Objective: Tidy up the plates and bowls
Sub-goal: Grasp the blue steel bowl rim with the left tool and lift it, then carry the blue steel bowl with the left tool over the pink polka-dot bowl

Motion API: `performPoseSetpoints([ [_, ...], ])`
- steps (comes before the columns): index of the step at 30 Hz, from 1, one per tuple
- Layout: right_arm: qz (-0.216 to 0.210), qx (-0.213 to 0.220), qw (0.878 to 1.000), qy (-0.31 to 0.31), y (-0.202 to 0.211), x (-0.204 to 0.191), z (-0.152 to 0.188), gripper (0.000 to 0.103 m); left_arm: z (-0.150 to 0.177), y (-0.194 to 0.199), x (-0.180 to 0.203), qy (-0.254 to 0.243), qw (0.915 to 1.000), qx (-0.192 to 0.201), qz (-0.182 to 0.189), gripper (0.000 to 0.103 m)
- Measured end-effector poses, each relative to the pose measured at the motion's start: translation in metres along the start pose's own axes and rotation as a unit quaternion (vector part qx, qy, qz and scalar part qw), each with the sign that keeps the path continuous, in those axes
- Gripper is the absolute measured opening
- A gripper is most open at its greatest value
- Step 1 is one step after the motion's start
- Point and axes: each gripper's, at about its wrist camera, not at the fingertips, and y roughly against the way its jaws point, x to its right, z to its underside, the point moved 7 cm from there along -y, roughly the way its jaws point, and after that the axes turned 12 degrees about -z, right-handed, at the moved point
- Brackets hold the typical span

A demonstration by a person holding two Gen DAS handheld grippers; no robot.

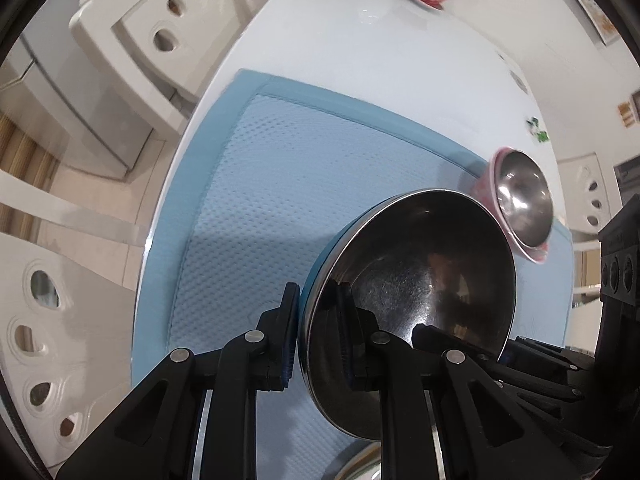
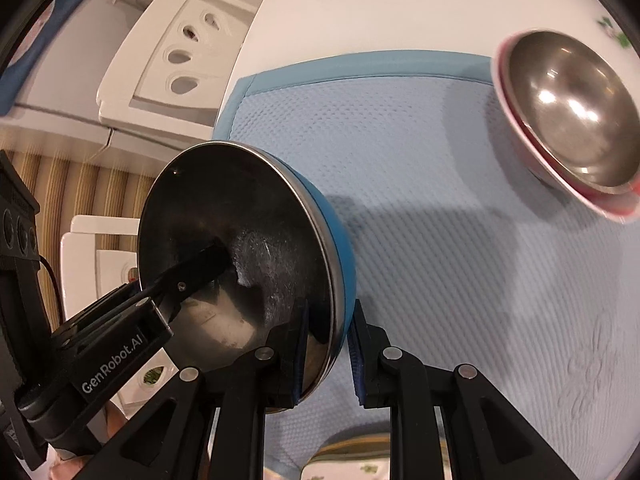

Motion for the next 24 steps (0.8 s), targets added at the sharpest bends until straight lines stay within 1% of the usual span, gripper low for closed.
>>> performPoseSetpoints([
  [3, -0.002, 0.009, 1.0, -0.007, 0.011, 0.0, 0.005, 0.018, 0.005, 0.009, 0.006, -0.004, 0.9999, 0.002, 0.009, 0.014],
  [7, -0.005, 0.012, 1.0, -0.003, 0.022, -0.004, 0.006, 0.018, 0.007, 0.021, 0.01, -0.001, 0.9999, 0.009, 0.008, 0.014],
  [15, -0.005, 0.01, 0.999, 0.044, 0.049, -0.015, -0.014, 0.018, 0.001, 0.044, 0.018, 0.027, 0.9993, 0.026, 0.002, 0.014],
  [17, 0.001, 0.009, 0.998, 0.055, 0.056, -0.015, -0.017, 0.018, -0.002, 0.048, 0.024, 0.032, 0.999, 0.03, 0.0, 0.014],
  [20, 0.006, 0.007, 0.998, 0.068, 0.065, -0.01, -0.021, 0.018, -0.008, 0.052, 0.036, 0.044, 0.9984, 0.035, -0.002, 0.014],
  [24, 0.011, 0.003, 0.997, 0.077, 0.08, 0.006, -0.031, 0.018, -0.013, 0.052, 0.056, 0.054, 0.9979, 0.035, -0.002, 0.014],
])
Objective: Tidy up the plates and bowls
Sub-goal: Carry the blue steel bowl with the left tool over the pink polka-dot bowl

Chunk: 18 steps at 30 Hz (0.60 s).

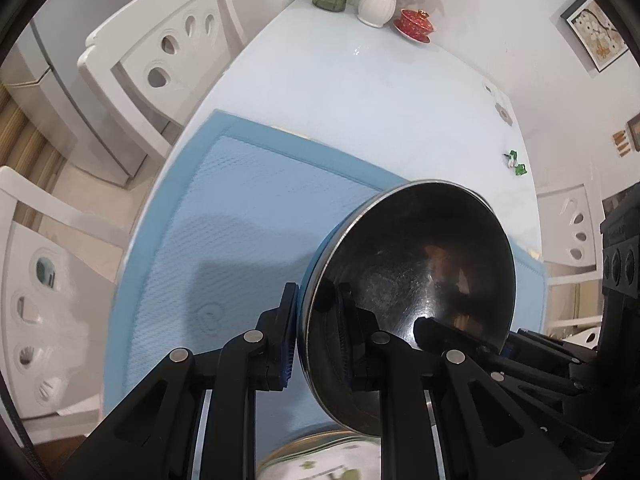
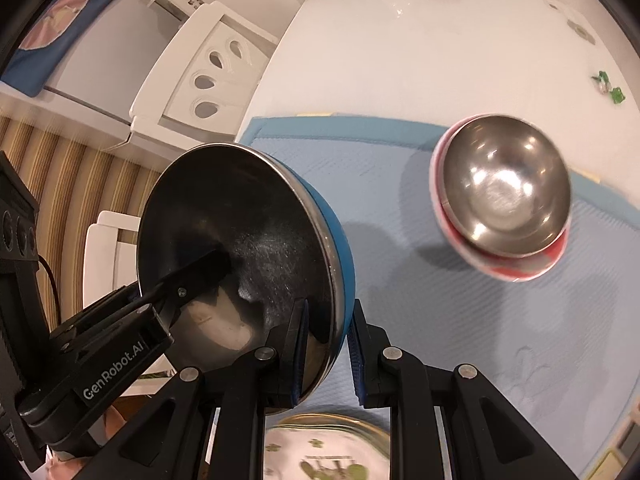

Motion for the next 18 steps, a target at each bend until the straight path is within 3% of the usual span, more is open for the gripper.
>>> performPoseSetpoints([
  [9, 0.024, -0.003, 1.0, 0.016, 0.023, 0.039, -0.019, 0.018, -0.005, -0.009, 0.048, 0.009, 0.9999, -0.005, 0.002, 0.014],
  [18, 0.021, 0.013, 1.0, 0.004, 0.037, 0.079, -0.032, 0.018, -0.016, -0.021, 0.085, 0.006, 0.9999, -0.006, 0.008, 0.014],
])
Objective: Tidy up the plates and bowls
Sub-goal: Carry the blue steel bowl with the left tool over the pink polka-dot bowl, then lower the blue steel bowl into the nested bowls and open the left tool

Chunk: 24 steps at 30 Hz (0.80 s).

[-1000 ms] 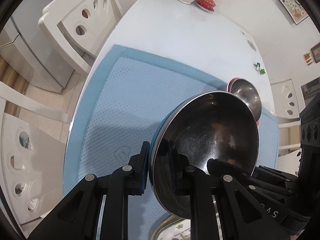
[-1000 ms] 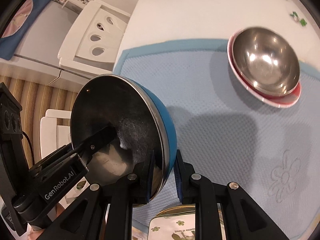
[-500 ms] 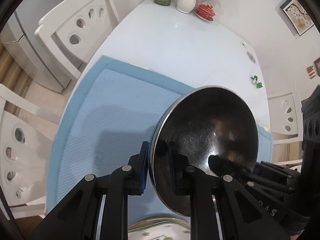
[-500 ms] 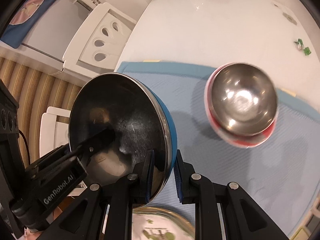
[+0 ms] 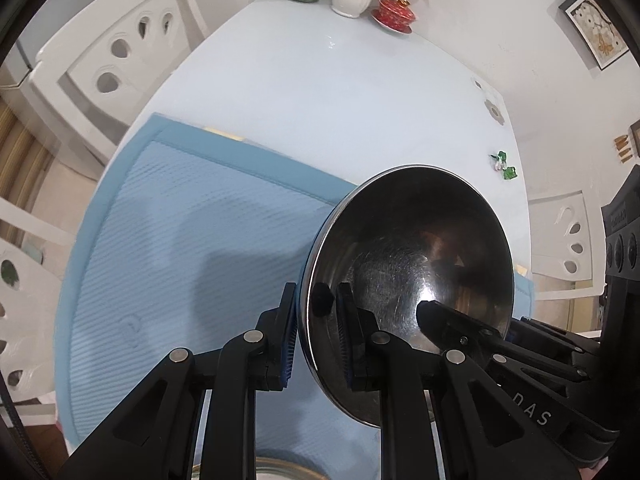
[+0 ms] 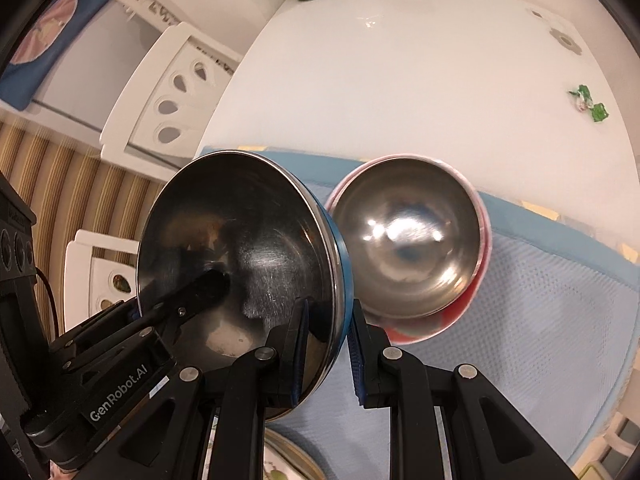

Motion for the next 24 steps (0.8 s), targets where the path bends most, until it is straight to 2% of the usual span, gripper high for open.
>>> performPoseSetpoints([
  [5, 0.001, 0.015, 1.0, -0.01, 0.004, 0.02, -0.006, 0.018, -0.003, -0.008, 0.018, -0.007, 0.9999, 0.002, 0.008, 0.014],
  [9, -0.015, 0.028, 0.999, -0.031, 0.006, 0.038, -0.005, 0.018, -0.004, -0.014, 0.03, -0.011, 0.9996, 0.016, 0.02, 0.014],
  [15, -0.015, 0.046, 0.998, -0.048, 0.011, 0.056, -0.003, 0.018, -0.005, -0.028, 0.045, -0.019, 0.9992, 0.013, 0.032, 0.014],
  [24, -0.023, 0.063, 0.995, -0.076, 0.009, 0.081, -0.007, 0.018, -0.004, -0.041, 0.059, -0.035, 0.9989, 0.012, 0.029, 0.014],
])
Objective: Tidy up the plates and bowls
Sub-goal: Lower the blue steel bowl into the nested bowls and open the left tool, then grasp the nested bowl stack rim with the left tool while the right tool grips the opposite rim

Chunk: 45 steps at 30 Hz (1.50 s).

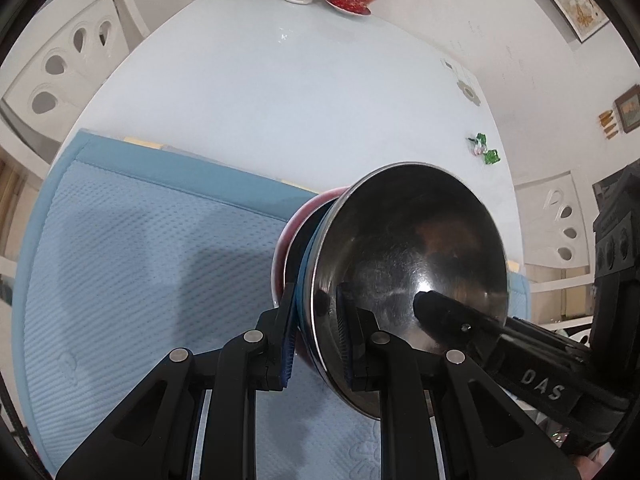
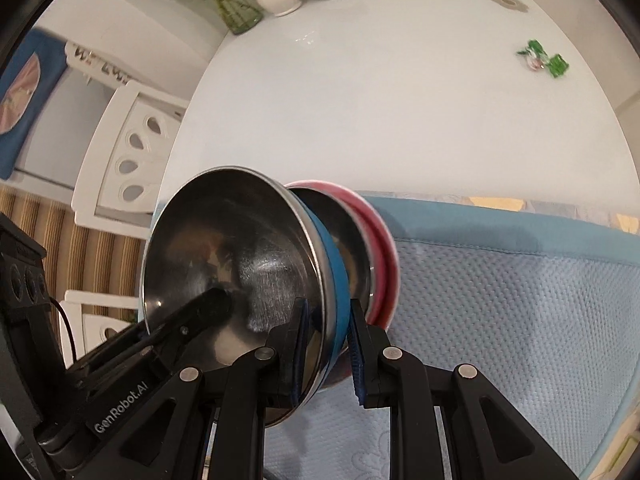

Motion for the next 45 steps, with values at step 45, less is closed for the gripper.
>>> performPoseSetpoints([
  [45, -0.043, 0.061, 0.997, -0.028, 0.019, 0.007, -0.003, 0.049, -0.002, 0.004, -0.012, 0.014, 0.9997, 0.001, -0.021, 0.033],
])
